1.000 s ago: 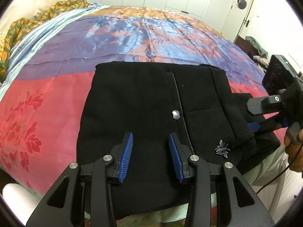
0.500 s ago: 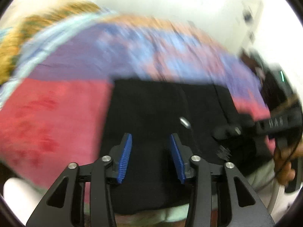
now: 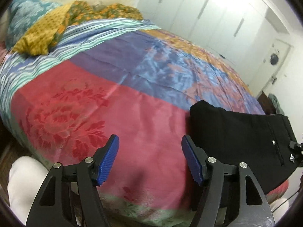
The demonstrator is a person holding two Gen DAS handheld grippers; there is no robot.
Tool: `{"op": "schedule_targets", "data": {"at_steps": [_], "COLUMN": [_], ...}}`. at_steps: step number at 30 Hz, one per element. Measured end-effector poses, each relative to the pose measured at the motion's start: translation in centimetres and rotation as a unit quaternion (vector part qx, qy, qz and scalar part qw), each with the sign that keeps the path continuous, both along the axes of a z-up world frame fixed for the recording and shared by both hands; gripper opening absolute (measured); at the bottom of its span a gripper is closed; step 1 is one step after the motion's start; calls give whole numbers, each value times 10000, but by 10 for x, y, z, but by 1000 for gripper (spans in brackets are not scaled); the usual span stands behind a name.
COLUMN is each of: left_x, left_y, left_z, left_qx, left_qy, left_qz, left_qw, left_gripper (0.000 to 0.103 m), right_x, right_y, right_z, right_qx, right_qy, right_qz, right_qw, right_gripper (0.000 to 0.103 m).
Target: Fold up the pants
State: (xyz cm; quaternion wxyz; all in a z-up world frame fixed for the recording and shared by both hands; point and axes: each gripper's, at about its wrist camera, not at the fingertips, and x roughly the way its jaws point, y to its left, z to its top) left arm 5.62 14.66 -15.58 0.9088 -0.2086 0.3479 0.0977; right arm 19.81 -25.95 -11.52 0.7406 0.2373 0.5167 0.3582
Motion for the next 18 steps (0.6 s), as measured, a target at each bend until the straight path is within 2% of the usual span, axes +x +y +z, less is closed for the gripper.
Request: {"op": "schedule_targets", "data": {"at_steps": [5, 7, 10, 11, 13, 15, 16, 18], "left_x": [5, 8, 15, 16, 15, 17, 19, 23], "left_y": [-27, -41, -59, -64, -73, -81, -84, -90], "left_z": [0, -2, -8, -9, -10, -7, -4, 7], "left_qx": [286, 416, 629, 689, 813, 945, 980, 1008], "left_qy": [101, 171, 339, 391, 462, 496, 485, 403], "left_qz": [-529, -759, -1082, -1161, -1305, -1436, -1483, -1559], "left_qw": [9981, 9961, 9916, 9901, 9870, 9839, 9829, 9818], "left_gripper": [70, 70, 70, 70, 70, 70, 70, 70], "right_x": [-4, 1, 0, -1, -3, -4, -4, 0], "right_y": [-54, -64, -61, -61, -62, -62, -64, -71], "right_z": [-36, -61, -102, -112, -115, -112, -109, -100], "right_qx": [45, -16, -372, -327, -146, -201, -248, -478], "right_qy": [426, 615, 813, 813, 731, 628, 601, 623], "right_qz": [-480, -557, -587, -630, -748, -712, -687, -783], "right_qw": [9979, 9966, 9943, 9942, 9944, 9953, 9955, 9938], "right_gripper": [22, 22, 22, 23, 24, 26, 29, 53]}}
